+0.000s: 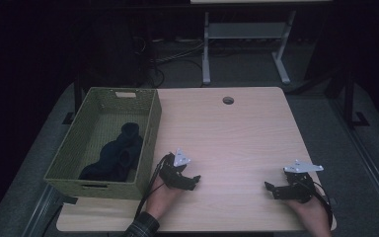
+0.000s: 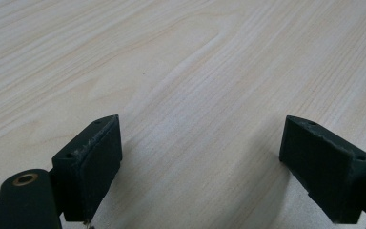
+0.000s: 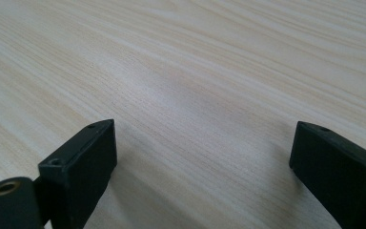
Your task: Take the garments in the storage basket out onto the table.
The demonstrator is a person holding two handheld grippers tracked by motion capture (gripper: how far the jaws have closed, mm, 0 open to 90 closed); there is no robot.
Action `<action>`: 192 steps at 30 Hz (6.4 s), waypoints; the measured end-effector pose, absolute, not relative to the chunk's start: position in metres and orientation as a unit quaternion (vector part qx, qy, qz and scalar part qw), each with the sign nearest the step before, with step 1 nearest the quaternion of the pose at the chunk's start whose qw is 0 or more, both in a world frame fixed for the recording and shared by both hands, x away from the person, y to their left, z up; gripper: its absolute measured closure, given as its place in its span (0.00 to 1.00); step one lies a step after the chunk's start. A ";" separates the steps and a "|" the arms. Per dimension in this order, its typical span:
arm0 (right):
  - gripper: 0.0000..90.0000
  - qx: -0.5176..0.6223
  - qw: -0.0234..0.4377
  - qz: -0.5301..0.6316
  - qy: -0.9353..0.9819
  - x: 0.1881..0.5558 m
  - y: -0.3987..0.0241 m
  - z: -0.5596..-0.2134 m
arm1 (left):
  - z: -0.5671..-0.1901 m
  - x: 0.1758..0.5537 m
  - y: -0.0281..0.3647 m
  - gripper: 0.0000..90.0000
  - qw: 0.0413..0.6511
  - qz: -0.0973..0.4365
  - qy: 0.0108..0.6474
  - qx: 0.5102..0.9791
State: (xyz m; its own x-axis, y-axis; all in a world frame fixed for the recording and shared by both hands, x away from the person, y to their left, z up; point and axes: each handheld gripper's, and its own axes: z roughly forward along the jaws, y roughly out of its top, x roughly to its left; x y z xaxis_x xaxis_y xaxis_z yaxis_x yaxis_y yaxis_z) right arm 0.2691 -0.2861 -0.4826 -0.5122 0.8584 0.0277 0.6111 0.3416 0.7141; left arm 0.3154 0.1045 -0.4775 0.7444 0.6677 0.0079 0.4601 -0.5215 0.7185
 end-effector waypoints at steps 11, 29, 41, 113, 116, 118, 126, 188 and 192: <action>0.09 0.459 0.180 0.343 0.799 0.269 -0.286 -0.483 | -0.478 0.315 0.104 0.14 0.364 0.141 0.325 0.861; 0.09 0.460 0.180 0.343 0.799 0.269 -0.286 -0.483 | -0.466 0.318 0.108 0.15 0.328 0.117 0.315 0.883; 0.09 0.462 0.180 0.342 0.798 0.269 -0.286 -0.482 | -0.448 0.318 0.107 0.15 0.326 0.107 0.300 0.890; 0.09 0.461 0.181 0.343 0.798 0.268 -0.286 -0.483 | -0.347 0.336 0.144 0.17 0.350 0.058 0.246 0.902; 0.09 0.461 0.181 0.343 0.798 0.269 -0.286 -0.483 | -0.344 0.335 0.149 0.17 0.349 0.059 0.249 0.901; 0.09 0.461 0.181 0.343 0.798 0.269 -0.286 -0.483 | -0.342 0.334 0.151 0.17 0.348 0.064 0.250 0.901; 0.09 0.461 0.181 0.343 0.798 0.268 -0.286 -0.482 | -0.332 0.332 0.160 0.17 0.348 0.075 0.257 0.898; 0.09 0.461 0.180 0.344 0.798 0.268 -0.286 -0.482 | -0.312 0.330 0.279 0.17 0.332 0.150 0.386 0.847; 0.09 0.461 0.180 0.344 0.798 0.268 -0.286 -0.482 | -0.314 0.330 0.287 0.17 0.323 0.156 0.400 0.843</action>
State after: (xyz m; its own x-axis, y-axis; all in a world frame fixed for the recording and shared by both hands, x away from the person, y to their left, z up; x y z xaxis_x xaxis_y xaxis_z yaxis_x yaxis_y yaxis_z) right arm 0.2684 -0.2858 -0.4824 -0.5096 0.8599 0.0301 0.6129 0.3382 0.7141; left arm 0.3304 0.2869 -0.3138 0.6305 0.7762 0.0049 0.5747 -0.4710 0.6693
